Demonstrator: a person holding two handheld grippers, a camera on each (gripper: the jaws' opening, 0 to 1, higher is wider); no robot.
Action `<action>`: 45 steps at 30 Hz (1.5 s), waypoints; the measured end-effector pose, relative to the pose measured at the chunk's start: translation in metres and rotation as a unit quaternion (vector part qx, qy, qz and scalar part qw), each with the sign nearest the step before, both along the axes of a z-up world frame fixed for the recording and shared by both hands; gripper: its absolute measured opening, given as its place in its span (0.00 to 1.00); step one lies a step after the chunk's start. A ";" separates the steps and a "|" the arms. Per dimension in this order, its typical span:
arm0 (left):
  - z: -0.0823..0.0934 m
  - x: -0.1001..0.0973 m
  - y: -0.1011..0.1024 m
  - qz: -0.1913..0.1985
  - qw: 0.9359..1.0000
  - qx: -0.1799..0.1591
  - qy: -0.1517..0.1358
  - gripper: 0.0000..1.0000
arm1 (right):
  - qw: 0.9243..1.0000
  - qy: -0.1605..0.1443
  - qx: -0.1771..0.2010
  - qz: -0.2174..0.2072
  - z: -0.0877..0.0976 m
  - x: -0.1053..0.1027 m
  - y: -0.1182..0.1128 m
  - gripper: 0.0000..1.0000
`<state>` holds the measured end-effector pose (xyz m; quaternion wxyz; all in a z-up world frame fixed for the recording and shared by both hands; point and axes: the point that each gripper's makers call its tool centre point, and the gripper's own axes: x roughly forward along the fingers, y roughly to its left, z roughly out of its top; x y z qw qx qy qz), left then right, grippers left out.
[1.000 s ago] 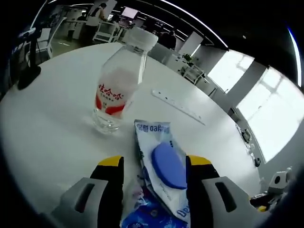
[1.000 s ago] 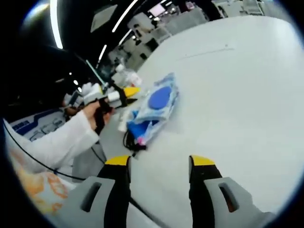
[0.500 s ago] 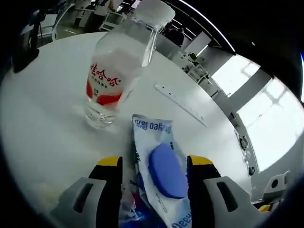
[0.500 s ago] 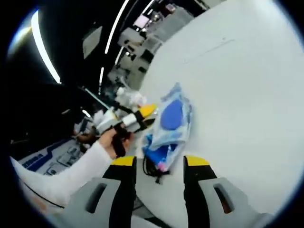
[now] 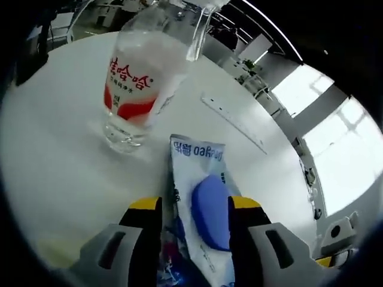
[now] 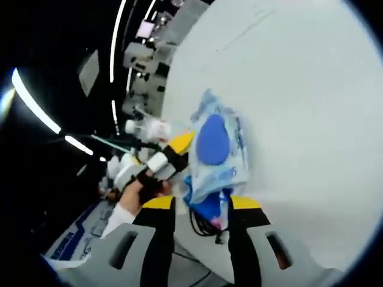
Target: Arrange the tabletop items into an orderly group along one side of the table until the central work area is clear of visible clutter.
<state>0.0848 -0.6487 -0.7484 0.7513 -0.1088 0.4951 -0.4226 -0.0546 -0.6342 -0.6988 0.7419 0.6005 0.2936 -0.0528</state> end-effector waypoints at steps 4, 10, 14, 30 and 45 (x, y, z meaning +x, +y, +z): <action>-0.006 0.001 0.002 -0.002 1.000 0.018 -0.009 0.29 | 1.000 0.015 0.004 -0.007 -0.010 0.003 -0.002 0.36; -0.005 0.007 0.004 0.014 1.000 0.015 -0.018 0.11 | 0.999 0.023 0.021 -0.006 -0.016 0.005 0.011 0.37; 0.003 0.010 0.004 0.017 1.000 0.000 -0.023 0.00 | 0.999 0.014 0.032 -0.016 -0.014 0.007 0.014 0.37; 0.056 0.004 -0.005 0.130 0.984 -0.111 0.038 0.00 | 0.993 -0.009 0.088 -0.083 -0.004 -0.006 0.005 0.44; 0.107 -0.034 -0.017 0.165 0.957 -0.213 0.106 0.00 | 0.933 -0.101 0.212 -0.273 0.015 -0.005 -0.023 0.32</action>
